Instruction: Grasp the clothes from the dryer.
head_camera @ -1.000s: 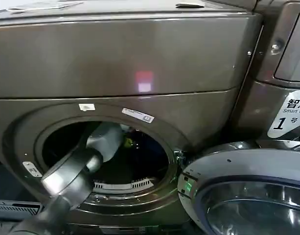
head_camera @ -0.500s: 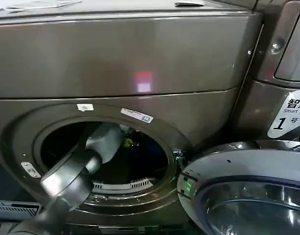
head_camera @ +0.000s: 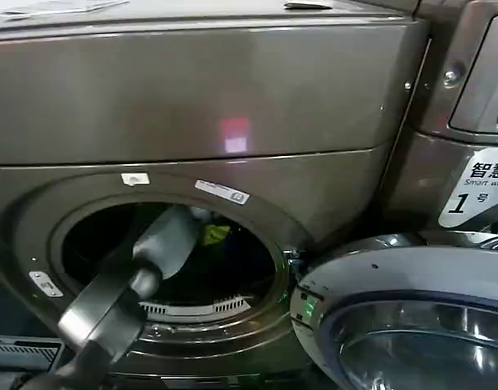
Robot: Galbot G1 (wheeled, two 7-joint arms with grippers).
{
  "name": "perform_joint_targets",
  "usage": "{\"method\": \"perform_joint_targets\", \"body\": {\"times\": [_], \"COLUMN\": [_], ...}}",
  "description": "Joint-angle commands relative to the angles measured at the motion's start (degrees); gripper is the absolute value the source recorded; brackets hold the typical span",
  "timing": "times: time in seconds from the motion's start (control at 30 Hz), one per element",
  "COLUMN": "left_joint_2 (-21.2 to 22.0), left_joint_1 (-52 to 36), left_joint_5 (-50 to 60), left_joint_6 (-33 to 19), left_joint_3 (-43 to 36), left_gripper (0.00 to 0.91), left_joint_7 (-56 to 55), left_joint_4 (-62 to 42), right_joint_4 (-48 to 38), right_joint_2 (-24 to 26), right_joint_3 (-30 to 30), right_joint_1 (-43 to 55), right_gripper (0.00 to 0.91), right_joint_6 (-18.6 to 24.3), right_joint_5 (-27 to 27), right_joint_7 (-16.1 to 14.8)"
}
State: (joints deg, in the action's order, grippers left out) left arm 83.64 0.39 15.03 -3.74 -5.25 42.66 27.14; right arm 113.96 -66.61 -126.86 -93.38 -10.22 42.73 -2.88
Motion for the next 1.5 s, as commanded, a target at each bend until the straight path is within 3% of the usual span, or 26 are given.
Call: {"method": "perform_joint_targets", "body": {"times": [0.03,0.27,0.47,0.63,0.77,0.87,1.1,1.5], "left_joint_2": [-3.1,-2.5,1.6,2.1,2.6,3.6,4.6,4.0], "left_joint_1": [12.6,22.9,28.6,34.9,41.1,44.5,46.1,44.4], "left_joint_5": [-12.4,-15.5,-16.4,-15.9,-11.2,-10.0,-9.6,-9.1], "left_joint_6": [-2.2,-3.8,-3.7,-6.2,-11.2,-11.4,-7.4,-4.6], "left_joint_3": [13.8,18.3,25.1,27.0,27.2,28.0,28.1,28.1], "left_gripper": [0.0,0.0,0.0,0.0,0.0,0.0,0.0,0.0], "left_joint_7": [-19.3,-30.4,-40.2,-46.1,-49.9,-51.8,-52.7,-51.3], "left_joint_4": [18.7,30.2,40.2,48.4,54.7,58.2,60.3,58.6], "right_joint_4": [0.0,-0.4,-0.6,-0.7,-0.6,-0.3,0.3,0.1], "right_joint_2": [-0.2,0.1,0.5,0.7,0.5,0.4,0.3,0.3], "right_joint_3": [0.0,-0.2,-0.5,-0.5,0.0,0.1,-0.7,-0.7], "right_joint_1": [0.1,-0.1,-0.4,-0.5,-0.3,-0.5,-0.5,-0.7], "right_gripper": [0.907,0.907,0.907,0.907,0.907,0.907,0.907,0.907], "right_joint_6": [0.1,0.3,0.6,0.8,1.0,2.4,2.6,4.6], "right_joint_5": [0.0,0.2,0.3,0.2,-0.3,-2.0,-4.8,-3.6], "right_joint_7": [0.0,0.0,0.0,0.1,-0.3,-0.4,-2.3,-1.6]}}
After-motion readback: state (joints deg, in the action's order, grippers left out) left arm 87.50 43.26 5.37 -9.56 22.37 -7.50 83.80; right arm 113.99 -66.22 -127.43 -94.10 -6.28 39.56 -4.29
